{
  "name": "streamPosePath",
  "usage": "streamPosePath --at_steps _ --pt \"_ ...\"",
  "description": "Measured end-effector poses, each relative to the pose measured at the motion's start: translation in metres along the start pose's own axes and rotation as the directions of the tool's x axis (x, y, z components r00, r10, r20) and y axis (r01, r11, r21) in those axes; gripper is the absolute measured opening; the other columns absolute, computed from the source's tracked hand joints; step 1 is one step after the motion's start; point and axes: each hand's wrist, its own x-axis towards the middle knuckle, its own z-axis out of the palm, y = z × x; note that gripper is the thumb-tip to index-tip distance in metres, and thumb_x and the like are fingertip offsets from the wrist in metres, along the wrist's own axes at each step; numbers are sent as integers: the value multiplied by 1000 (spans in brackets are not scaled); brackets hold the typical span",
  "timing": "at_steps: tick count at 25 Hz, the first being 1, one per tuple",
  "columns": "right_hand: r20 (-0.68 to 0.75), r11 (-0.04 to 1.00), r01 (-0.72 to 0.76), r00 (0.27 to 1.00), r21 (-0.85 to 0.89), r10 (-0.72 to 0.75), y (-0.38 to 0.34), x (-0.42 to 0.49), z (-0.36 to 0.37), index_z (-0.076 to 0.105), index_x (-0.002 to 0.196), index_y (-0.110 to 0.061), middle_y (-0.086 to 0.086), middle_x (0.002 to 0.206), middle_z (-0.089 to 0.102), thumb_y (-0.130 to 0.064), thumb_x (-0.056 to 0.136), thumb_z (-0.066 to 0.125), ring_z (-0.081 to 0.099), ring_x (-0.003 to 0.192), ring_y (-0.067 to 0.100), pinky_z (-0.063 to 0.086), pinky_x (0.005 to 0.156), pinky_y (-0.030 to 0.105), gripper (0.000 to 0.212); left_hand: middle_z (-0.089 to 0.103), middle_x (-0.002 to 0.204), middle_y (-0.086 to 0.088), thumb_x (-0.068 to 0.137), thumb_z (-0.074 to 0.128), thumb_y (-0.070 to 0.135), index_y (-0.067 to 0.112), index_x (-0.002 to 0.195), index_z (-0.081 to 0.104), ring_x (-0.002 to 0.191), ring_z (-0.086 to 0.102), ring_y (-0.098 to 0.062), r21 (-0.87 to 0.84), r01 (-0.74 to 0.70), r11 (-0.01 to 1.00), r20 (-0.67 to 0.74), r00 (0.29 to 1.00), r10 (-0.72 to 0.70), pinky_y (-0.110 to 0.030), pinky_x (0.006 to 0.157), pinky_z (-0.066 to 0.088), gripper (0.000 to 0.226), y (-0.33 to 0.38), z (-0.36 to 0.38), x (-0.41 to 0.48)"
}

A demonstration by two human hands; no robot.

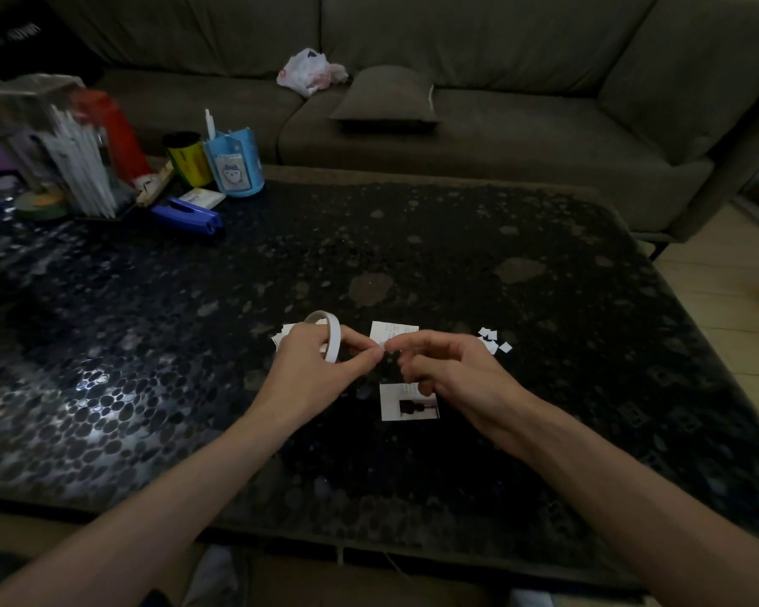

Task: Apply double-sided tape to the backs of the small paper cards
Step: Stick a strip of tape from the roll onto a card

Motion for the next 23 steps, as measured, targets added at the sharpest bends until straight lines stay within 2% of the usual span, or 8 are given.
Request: streamPosePath --at_steps 3,6,7,9,11,14,20,23 --pt "7 999 -1 1000 48 0 1 1 2 82 104 -36 -12 86 74 -7 92 66 64 80 4 52 74 24 35 76 83 12 86 83 23 21 89 83 83 69 4 8 18 1000 -72 997 -18 -7 68 50 4 0 2 1" --pt "-15 1000 21 1000 20 -20 2 0 6 81 106 -42 -10 93 73 -9 90 68 61 79 6 53 79 29 39 75 85 10 84 85 25 22 88 84 88 69 -1 33 38 999 -127 991 -34 -15 74 54 5 0 2 2" --pt "-28 999 32 999 7 -32 2 -1 7 80 107 -44 -8 97 73 -11 89 68 61 76 4 55 79 29 40 75 86 9 84 85 25 22 88 84 88 69 -2 39 44 998 -144 989 -38 -17 75 54 5 0 2 2" --pt "-40 998 61 997 -9 -62 2 -3 10 79 109 -47 -10 97 71 -14 88 70 60 73 1 55 78 26 40 75 86 10 84 85 27 23 87 84 87 69 0 40 54 998 -161 986 -47 -13 71 53 5 1 2 2" --pt "-39 997 82 996 -5 -82 2 -4 12 77 112 -48 -12 111 65 -13 89 73 62 73 -3 53 76 23 42 75 86 11 84 85 27 24 88 83 86 68 3 4 68 998 -153 986 -67 -8 65 51 5 1 2 2" --pt "-47 996 90 995 -26 -91 2 -4 15 75 118 -50 -12 128 53 -14 92 75 63 76 -5 51 75 19 44 75 86 10 85 84 28 26 89 83 84 70 -2 -38 94 995 -144 985 -99 -11 63 50 4 0 1 2" --pt "-24 992 115 993 -55 -116 1 -5 16 68 132 -45 -13 129 51 -13 92 75 59 68 -9 52 69 14 52 77 85 10 87 83 29 26 91 84 84 69 2 -68 111 991 -125 985 -119 -12 68 51 5 -1 0 2" --pt "-20 990 120 992 -75 -122 1 -3 15 65 136 -45 -12 128 50 -13 92 75 60 68 -9 52 68 12 55 77 84 11 86 83 29 26 91 84 83 70 2 -90 101 991 -125 986 -112 -17 73 54 5 -2 1 2"
